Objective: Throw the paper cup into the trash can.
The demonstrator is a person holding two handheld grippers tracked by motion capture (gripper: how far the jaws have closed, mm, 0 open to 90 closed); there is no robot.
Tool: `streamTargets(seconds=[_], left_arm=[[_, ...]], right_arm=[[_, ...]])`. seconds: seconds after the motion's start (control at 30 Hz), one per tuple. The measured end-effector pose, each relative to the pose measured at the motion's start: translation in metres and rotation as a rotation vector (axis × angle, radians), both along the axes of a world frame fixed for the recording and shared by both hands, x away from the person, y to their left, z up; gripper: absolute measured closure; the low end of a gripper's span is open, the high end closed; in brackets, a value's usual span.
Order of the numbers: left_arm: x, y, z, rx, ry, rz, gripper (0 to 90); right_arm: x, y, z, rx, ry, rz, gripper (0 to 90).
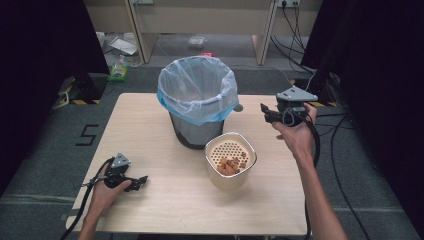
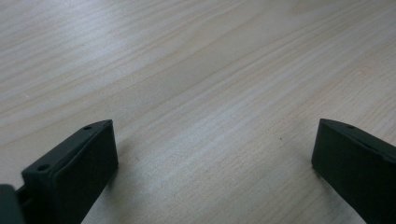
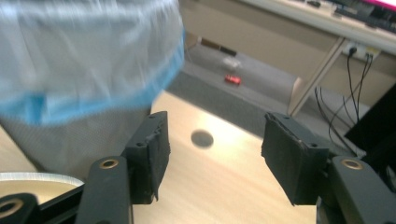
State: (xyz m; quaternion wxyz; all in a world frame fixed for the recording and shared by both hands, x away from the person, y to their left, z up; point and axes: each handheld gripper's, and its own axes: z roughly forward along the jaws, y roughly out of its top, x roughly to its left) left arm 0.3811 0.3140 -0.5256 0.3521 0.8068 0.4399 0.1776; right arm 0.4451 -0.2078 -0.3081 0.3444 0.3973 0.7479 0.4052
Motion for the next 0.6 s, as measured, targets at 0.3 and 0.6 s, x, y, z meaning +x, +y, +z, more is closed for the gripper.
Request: streamTargets(seconds=[0.3, 0.6], left_arm=[[0.000, 0.000, 0.000, 0.000, 0.000, 0.001, 0.0], [0.000, 0.000, 0.000, 0.000, 0.000, 0.002, 0.0]], right_arm=[[-0.017, -0.027, -0.041, 0.015, 0.055, -0.041, 38.1], [-0.033, -0.038, -0.073, 0.026, 0.096, -0.049, 37.0]])
